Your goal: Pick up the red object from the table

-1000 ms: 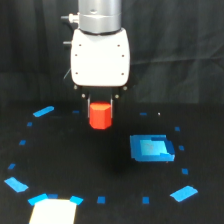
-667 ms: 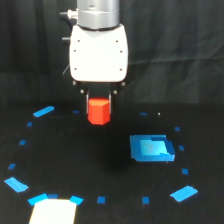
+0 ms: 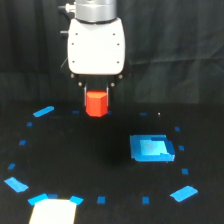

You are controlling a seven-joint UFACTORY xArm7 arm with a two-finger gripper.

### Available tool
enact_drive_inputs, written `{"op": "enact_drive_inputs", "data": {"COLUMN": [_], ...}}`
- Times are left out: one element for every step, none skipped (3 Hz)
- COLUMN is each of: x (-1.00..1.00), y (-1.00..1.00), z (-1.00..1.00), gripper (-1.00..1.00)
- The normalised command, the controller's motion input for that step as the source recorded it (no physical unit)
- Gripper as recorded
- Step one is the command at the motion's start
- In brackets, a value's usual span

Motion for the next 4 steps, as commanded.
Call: {"op": "enact_drive_inputs", "data": {"x": [0.09,-0.3,-0.06,0.14], "y": [0.18,0.51,-0.03,0.24], "z": [0.17,0.29,-0.67,0.1], "gripper": [-1.0,-1.0,-0.97,-1.0]}}
